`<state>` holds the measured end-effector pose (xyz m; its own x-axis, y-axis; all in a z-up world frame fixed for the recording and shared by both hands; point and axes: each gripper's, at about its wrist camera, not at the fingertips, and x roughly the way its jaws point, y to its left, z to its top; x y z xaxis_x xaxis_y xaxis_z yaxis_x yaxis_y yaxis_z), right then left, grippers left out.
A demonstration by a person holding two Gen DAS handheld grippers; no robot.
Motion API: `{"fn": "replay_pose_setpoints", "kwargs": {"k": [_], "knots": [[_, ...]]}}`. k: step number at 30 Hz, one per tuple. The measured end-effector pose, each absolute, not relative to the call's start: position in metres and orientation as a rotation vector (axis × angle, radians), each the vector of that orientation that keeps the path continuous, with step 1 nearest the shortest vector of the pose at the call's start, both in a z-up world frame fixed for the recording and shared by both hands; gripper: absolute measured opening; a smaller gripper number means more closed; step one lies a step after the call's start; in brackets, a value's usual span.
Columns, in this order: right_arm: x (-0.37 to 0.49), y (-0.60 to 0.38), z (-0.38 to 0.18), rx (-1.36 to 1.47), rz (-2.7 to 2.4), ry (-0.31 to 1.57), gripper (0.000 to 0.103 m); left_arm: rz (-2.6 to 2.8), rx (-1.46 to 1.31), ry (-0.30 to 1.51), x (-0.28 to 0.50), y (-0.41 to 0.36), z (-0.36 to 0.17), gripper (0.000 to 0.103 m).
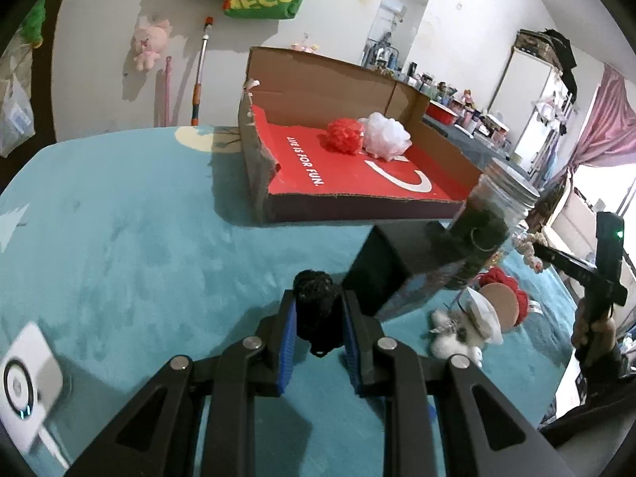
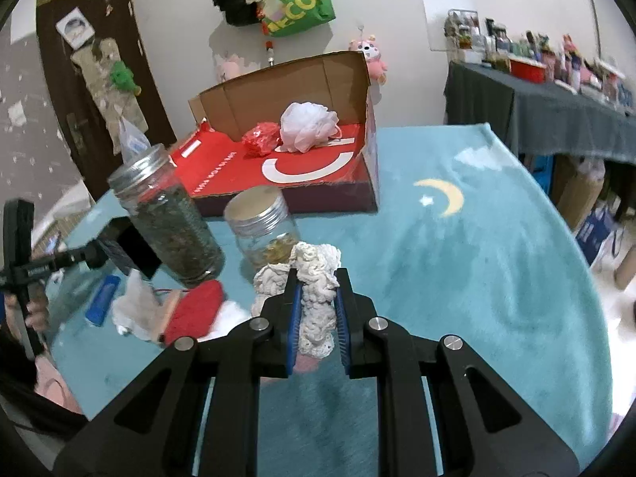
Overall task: Organize soft objects
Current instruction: 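Carry the black ball and scrunchie into the red box and open both tools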
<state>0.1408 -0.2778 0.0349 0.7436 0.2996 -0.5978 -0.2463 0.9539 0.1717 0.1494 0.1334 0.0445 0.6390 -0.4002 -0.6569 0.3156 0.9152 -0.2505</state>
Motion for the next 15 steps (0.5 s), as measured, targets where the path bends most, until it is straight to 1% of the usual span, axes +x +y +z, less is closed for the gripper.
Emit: {"fn": "replay_pose_setpoints", "kwargs": {"k": [8, 15], "knots": [[0.173, -0.288, 0.036, 0.020, 0.330, 0.693, 0.015, -0.474, -0.036, 0.784, 0.177, 0.129, 0.049, 0.023], [0.197, -0.287, 0.060, -0.017, 0.401, 0.651, 0.015, -0.528, 0.000, 0.755, 0.192, 0.124, 0.072, 0.023]]}}
